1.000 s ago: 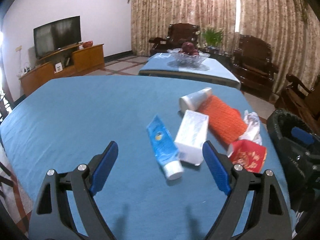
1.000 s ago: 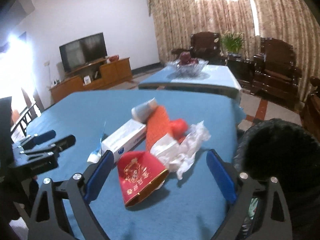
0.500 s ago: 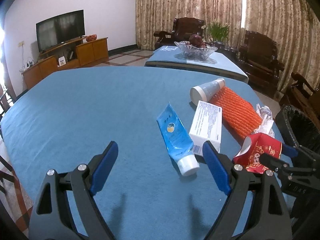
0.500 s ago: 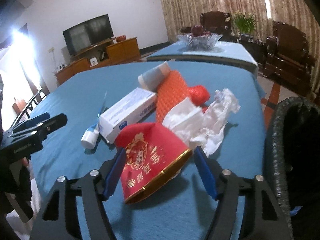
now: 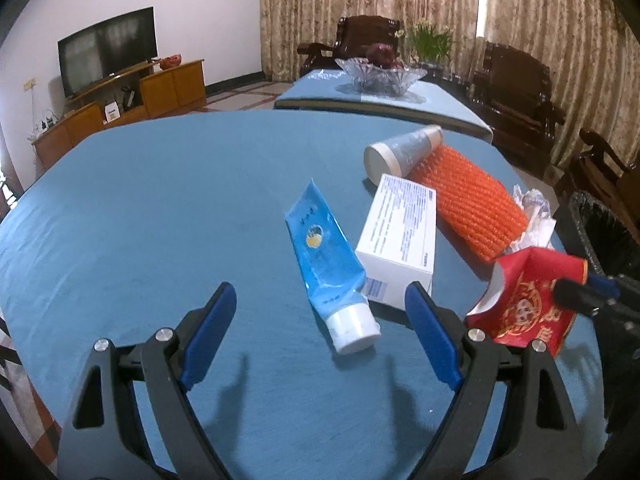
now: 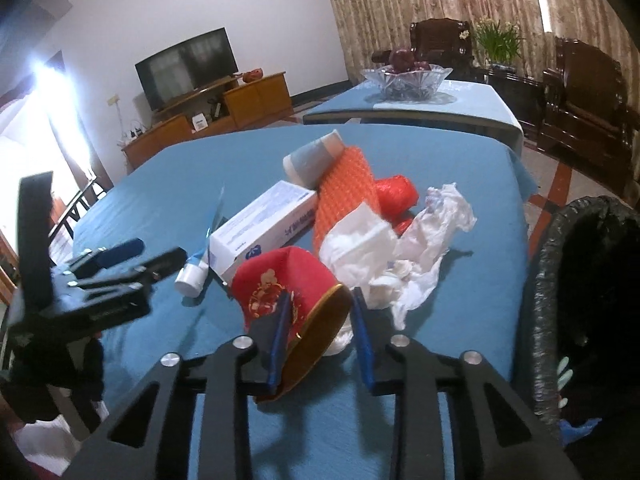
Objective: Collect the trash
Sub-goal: 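Grasp the red paper cup with the right tool while the left tool grasps the blue toothpaste tube, then carry the cup and toothpaste tube over the black bin and open both tools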
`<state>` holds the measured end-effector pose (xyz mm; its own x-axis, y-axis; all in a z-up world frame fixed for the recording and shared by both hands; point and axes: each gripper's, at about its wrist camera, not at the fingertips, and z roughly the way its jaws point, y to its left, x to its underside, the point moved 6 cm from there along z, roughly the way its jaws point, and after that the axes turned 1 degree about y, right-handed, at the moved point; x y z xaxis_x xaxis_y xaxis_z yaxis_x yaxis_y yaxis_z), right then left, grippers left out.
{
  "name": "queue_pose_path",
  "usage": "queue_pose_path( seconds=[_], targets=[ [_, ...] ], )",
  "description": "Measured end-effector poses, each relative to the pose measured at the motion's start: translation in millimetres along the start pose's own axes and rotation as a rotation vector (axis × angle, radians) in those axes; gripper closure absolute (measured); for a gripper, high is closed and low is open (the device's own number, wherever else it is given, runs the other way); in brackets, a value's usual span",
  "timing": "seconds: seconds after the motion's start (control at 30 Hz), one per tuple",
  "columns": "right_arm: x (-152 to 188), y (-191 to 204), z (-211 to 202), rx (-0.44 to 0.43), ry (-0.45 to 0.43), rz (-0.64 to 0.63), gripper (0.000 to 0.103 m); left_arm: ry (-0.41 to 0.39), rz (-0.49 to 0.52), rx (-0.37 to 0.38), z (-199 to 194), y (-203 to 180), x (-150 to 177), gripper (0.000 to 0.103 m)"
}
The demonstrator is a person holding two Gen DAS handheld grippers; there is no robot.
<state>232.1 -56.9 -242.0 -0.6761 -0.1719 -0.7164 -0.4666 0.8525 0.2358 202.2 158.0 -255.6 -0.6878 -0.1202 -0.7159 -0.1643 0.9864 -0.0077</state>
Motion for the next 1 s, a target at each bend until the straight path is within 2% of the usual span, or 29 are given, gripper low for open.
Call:
queue_pose_path(
  seconds=[0.13, 0.23, 0.27, 0.3, 0.33, 0.57, 0.73, 1.0],
  targets=[
    [-2.9, -1.6, -0.5, -0.001, 0.001, -0.001, 0.076, 0.058, -0.016, 0.009, 17.5, -1.1, 5.2, 0.033],
    [-3.4, -1.1, 0.1, -0.001, 0.000, -0.007, 0.076, 0.091, -0.034, 0.014, 26.1, -0.5, 9.0, 0.052],
    [-3.3, -1.0, 0.0, -0.001, -0.001, -0.005, 0.076, 0.102, -0.041, 0.024, 27.7, -1.3, 10.8, 0.055],
    [-3.4, -0.9, 0.1, -0.001, 0.000, -0.004, 0.076, 0.105, -0.044, 0.034, 28.1, -2.1, 11.4, 0.063],
    [-3.8, -1.2, 0.4, -0.001, 0.001, -0.003, 0.076, 0.105, -0.043, 0.044, 27.8, -3.0, 11.2, 0.066],
    [-6.2, 4.1, -4.6, -0.020, -0.002, -0.009, 0.079, 0.103, -0.091, 0.038, 15.0, 4.2, 10.5, 0.073],
    [-14.8, 14.8, -13.7, -0.025, -0.020, -0.052, 0.081, 0.055, -0.095, 0.035, -14.9, 6.8, -0.3, 0.073],
    [-29.6, 26.1, -37.5, -0.038, -0.077, -0.081, 0.082, -0.014, -0.100, 0.076, -55.8, -4.6, -18.1, 0.073]
  ],
)
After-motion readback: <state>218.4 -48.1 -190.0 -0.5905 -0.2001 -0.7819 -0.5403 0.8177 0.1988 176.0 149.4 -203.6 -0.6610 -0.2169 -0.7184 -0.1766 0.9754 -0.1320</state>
